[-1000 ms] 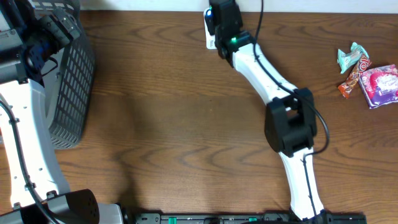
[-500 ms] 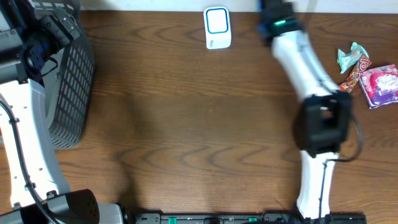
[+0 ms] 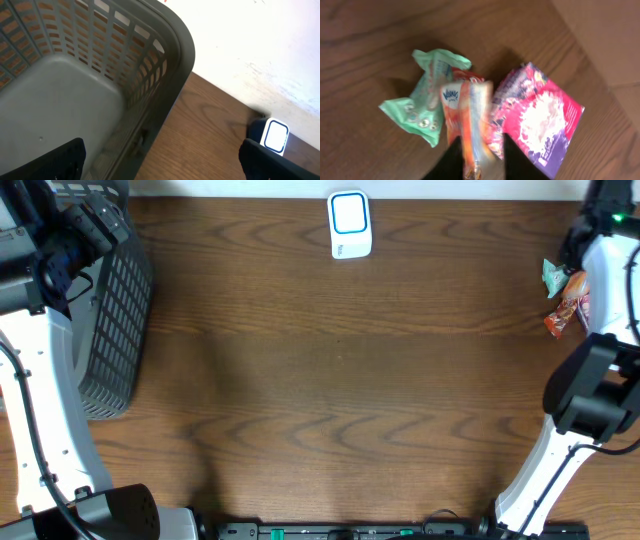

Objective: Scan the item barcode

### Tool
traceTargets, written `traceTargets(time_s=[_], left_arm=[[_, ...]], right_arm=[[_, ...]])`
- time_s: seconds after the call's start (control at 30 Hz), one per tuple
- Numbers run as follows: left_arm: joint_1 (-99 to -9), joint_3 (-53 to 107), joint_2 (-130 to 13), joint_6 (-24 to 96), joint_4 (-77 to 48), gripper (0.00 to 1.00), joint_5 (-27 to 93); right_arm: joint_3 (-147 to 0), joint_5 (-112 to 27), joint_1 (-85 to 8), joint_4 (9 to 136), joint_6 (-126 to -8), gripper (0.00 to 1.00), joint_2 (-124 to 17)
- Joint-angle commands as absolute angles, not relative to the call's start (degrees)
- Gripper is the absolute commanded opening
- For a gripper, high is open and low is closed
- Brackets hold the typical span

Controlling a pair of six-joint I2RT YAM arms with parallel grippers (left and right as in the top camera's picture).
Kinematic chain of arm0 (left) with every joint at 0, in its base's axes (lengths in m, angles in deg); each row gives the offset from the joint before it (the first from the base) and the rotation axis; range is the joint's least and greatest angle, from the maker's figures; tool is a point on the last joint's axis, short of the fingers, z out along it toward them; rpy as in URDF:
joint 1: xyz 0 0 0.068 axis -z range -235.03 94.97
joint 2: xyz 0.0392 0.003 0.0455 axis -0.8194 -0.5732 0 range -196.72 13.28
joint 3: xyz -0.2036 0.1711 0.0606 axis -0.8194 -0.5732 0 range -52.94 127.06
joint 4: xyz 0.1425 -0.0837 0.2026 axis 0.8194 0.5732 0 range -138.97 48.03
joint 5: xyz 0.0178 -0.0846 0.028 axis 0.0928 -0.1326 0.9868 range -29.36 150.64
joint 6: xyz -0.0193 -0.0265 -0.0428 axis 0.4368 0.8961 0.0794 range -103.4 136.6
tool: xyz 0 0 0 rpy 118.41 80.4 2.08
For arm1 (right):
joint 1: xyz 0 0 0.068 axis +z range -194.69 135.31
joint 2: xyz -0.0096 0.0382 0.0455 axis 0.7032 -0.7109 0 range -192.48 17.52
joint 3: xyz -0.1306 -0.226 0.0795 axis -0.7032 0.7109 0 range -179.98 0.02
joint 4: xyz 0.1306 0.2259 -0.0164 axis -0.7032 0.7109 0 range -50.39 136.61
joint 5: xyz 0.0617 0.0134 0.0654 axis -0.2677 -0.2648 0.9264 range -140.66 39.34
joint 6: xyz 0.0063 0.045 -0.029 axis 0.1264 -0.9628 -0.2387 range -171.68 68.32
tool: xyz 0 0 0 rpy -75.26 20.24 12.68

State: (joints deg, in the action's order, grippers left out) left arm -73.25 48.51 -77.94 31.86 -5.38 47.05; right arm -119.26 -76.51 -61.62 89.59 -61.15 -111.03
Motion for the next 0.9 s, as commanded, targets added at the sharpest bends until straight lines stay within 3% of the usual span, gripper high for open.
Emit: traceTargets(time_s=[0.0, 0.03, 0.17, 0.2, 0.23, 0.3, 0.43, 0.63, 0.87], left_arm=[[-73.3, 48.9, -77.4, 32.3, -5.3, 0.98, 47.0], [-73.3, 48.9, -77.4, 32.3, -5.3, 0.98, 47.0], [-73.3, 48.9, -77.4, 32.3, -5.3, 0.98, 47.0], [-73.3, 48.9, -77.4, 32.3, -5.3, 0.98, 47.0], [-73.3, 48.9, -77.4, 32.3, -5.3, 0.98, 47.0], [-73.3, 48.9, -77.4, 32.3, -5.3, 0.98, 47.0], [-73.3, 48.9, -77.4, 32.3, -5.3, 0.98, 47.0], [-73.3, 48.9, -77.4, 32.3, -5.3, 0.98, 47.0], [-73.3, 48.9, -77.4, 32.3, -5.3, 0.98, 47.0]], right_arm=[[-118.9, -72.8, -62.9, 90.3, -64.2, 0.49, -111.1], [-118.9, -72.8, -63.3, 90.9, -64.6, 0.54, -111.1], [-118.9, -72.8, -63.5, 94.8, -64.7, 0.59, -109.9], [-118.9, -72.8, -63.4, 96.0, -65.0, 0.67, -109.0], [-118.9, -72.6, -63.3, 97.0, -65.2, 0.93, -107.8], [-118.9, -72.6, -62.7, 99.6, -67.2, 0.99, -104.6], [-118.9, -70.5, -61.0, 107.1, -73.6, 0.99, -94.9], [-116.6, -66.7, -55.8, 115.7, -74.0, 0.99, -79.8], [-98.2, -65.7, -43.7, 113.6, -74.0, 0.99, -60.5]])
